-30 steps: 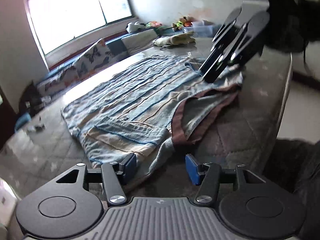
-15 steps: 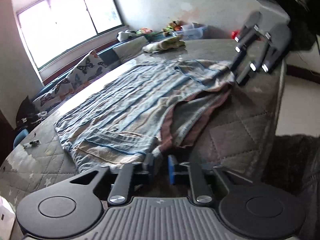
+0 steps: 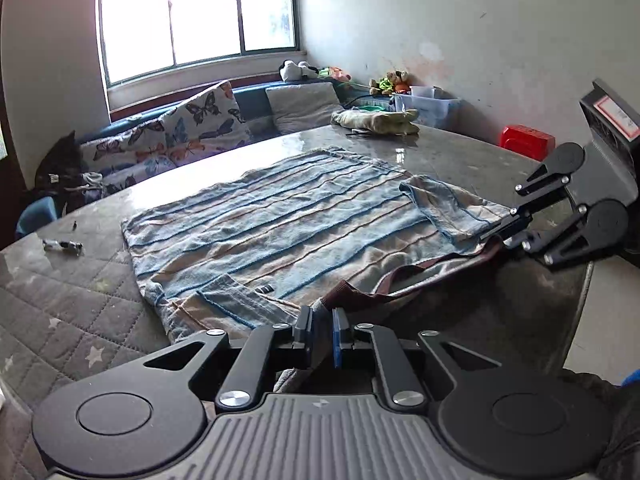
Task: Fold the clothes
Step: 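Pull the folded towel edge with the right gripper while the left gripper holds the hem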
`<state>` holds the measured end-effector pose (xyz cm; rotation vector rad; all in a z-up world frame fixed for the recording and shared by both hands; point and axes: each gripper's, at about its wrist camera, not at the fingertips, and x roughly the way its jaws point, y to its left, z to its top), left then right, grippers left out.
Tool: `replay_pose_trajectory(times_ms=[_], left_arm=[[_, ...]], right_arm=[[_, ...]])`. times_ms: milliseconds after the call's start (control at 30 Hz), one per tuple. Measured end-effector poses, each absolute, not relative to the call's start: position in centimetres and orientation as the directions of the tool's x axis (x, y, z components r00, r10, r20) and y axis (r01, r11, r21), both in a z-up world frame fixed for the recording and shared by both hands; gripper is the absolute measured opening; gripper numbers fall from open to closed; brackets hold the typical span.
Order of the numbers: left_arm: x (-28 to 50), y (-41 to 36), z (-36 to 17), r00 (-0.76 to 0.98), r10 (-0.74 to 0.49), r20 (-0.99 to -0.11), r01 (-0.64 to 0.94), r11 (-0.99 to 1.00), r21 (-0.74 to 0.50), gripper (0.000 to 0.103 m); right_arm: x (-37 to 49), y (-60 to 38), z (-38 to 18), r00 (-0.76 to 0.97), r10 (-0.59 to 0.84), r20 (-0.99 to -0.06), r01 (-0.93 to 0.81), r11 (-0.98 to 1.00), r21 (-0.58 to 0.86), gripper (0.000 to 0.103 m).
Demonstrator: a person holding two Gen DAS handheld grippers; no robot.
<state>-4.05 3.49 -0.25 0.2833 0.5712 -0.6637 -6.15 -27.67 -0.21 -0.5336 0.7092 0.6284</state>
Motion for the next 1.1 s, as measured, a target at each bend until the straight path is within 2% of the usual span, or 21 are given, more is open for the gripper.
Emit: replay_pose_trajectory(times_ms=[233, 267, 333, 433, 767, 800, 867, 900, 933, 1000, 1100], left_arm=[[-5.9, 3.9, -1.0, 0.655, -0.479, -0.585, 0.651, 0.750, 0.114, 0.019], [-6.2, 3.9, -1.1, 0.662, -0.473, -0.581, 0.647, 0.753, 0.125, 0.023], [-6.8, 4.1, -1.2, 0.677, -0.463, -0.572, 0.638, 0.756, 0.144, 0.041], [-7.6, 4.3, -1.5, 0.689, -0.459, -0.561, 0.638, 0.751, 0.169, 0.053], [-8.3, 1.9, -4.0, 0.760, -0.372, -0.533, 0.616, 0.674, 0.408, 0.058], [-8.2, 1.8, -4.3, 0.766, -0.364, -0.529, 0.611, 0.667, 0.427, 0.057], [-7.9, 1.7, -4.4, 0.766, -0.361, -0.532, 0.612, 0.663, 0.432, 0.043], [-7.7, 1.7, -4.4, 0.762, -0.361, -0.537, 0.614, 0.665, 0.425, 0.027], [-7.5, 1.8, -4.4, 0.758, -0.362, -0.542, 0.617, 0.667, 0.417, 0.017], [-7.0, 2.1, -4.0, 0.761, -0.362, -0.538, 0.608, 0.687, 0.397, 0.011], [-6.1, 2.7, -3.1, 0.767, -0.363, -0.528, 0.588, 0.727, 0.354, 0.010]], right_arm=[[-4.2, -28.4, 1.2, 0.613, 0.362, -0.703, -0.632, 0.757, -0.162, 0.009], [-3.9, -28.4, 1.4, 0.616, 0.362, -0.700, -0.628, 0.762, -0.159, 0.008], [-3.4, -28.5, 1.6, 0.614, 0.366, -0.700, -0.621, 0.771, -0.142, 0.008], [-2.9, -28.5, 1.8, 0.616, 0.363, -0.699, -0.616, 0.775, -0.141, 0.008], [-2.1, -28.3, 2.0, 0.615, 0.361, -0.701, -0.609, 0.782, -0.132, 0.008], [-2.1, -28.3, 2.0, 0.614, 0.361, -0.702, -0.609, 0.783, -0.130, 0.008], [-2.1, -28.3, 1.8, 0.614, 0.360, -0.702, -0.608, 0.783, -0.132, 0.008], [-2.1, -28.3, 1.7, 0.614, 0.359, -0.703, -0.609, 0.782, -0.133, 0.008], [-2.1, -28.2, 1.7, 0.614, 0.359, -0.703, -0.610, 0.781, -0.134, 0.009], [-2.4, -28.2, 1.4, 0.616, 0.349, -0.706, -0.609, 0.780, -0.145, 0.011], [-3.5, -27.9, 0.7, 0.633, 0.327, -0.702, -0.621, 0.755, -0.208, 0.021]])
